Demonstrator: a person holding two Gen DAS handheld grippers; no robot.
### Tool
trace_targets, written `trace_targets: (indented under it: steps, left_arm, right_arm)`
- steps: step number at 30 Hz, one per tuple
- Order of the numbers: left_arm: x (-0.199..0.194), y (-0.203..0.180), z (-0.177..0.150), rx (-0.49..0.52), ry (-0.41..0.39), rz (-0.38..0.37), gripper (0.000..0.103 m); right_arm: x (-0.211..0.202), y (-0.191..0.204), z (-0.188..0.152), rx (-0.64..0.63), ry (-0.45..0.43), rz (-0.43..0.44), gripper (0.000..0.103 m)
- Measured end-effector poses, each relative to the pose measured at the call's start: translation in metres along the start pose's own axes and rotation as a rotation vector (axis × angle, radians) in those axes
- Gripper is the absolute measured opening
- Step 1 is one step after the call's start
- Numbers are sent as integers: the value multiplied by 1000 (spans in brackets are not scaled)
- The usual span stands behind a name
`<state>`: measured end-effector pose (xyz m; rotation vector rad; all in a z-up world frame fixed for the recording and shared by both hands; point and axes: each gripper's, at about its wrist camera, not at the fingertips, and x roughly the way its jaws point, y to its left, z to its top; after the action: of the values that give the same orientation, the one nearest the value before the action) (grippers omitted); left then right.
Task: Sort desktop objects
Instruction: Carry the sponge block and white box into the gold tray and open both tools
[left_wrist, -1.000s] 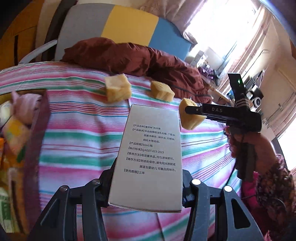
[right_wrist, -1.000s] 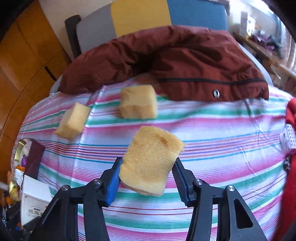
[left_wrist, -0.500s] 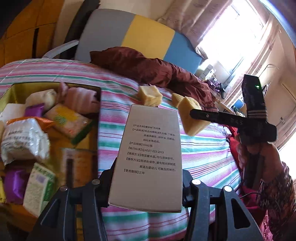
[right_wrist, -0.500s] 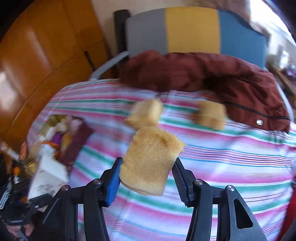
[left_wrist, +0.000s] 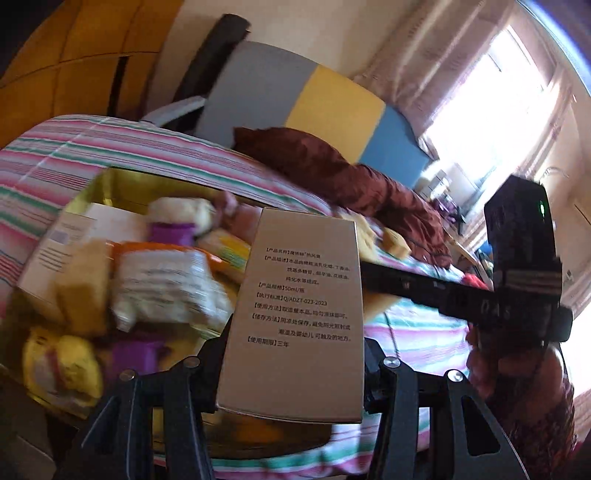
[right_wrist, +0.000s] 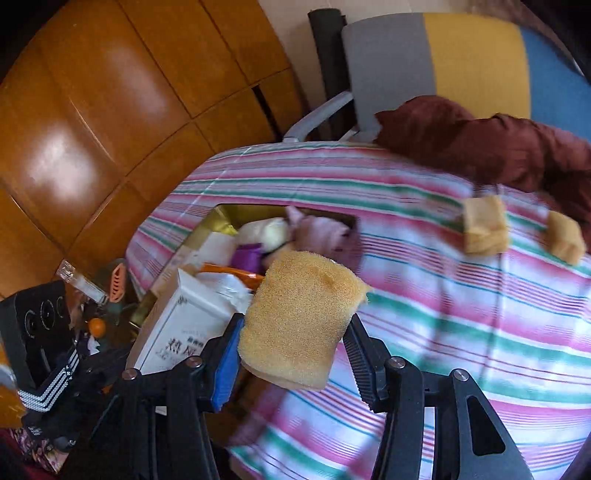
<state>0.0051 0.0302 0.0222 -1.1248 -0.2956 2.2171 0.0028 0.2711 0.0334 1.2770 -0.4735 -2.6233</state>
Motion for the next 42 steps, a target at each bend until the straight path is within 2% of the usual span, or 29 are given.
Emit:
trace_targets:
  steps: [10,14,21,24,27,29,32,34,36,38,40,42]
  left_arm:
    - [-4,83,64,-129,-32,44,53]
    - [6,109,91,-169,-20,60,53]
    - [45,133,123,-183,62,131,53]
    - [61,140,126,-195,114,166,53]
    - [76,148,122,-212,198,215,53]
    - [81,152,119,-229,237,209,52]
    - [78,152,114,-238,279,197,54]
    - [62,150,113,-233,236,204,62]
    - [44,149,112,-233,177,217,67]
    - [28,151,111,-253,120,210,68]
    - [20,155,108,-277,77,183,66]
    - [27,159,107,-291,84,172,63]
  right_arm:
    - [52,45,18,0,48,5,54]
    - [65,52,29,-13,52,-25,54]
    - [87,59,57,-61,65,-89,54]
    - [99,60,65,-84,91,-142,54]
    - [109,56,69,-87,120,-195,54]
    - [114,52,70,-81,132,-200,55]
    - [121,50,69,-75,159,-158,63]
    - [118,50,68,-74,152,-116,70]
    - [106,48,67,-48,97,-109,85]
    - [96,42,66,-14,56,-95,85]
    - [90,37,65,4,43,-80,77]
    - [93,36,64,7,55,-85,60]
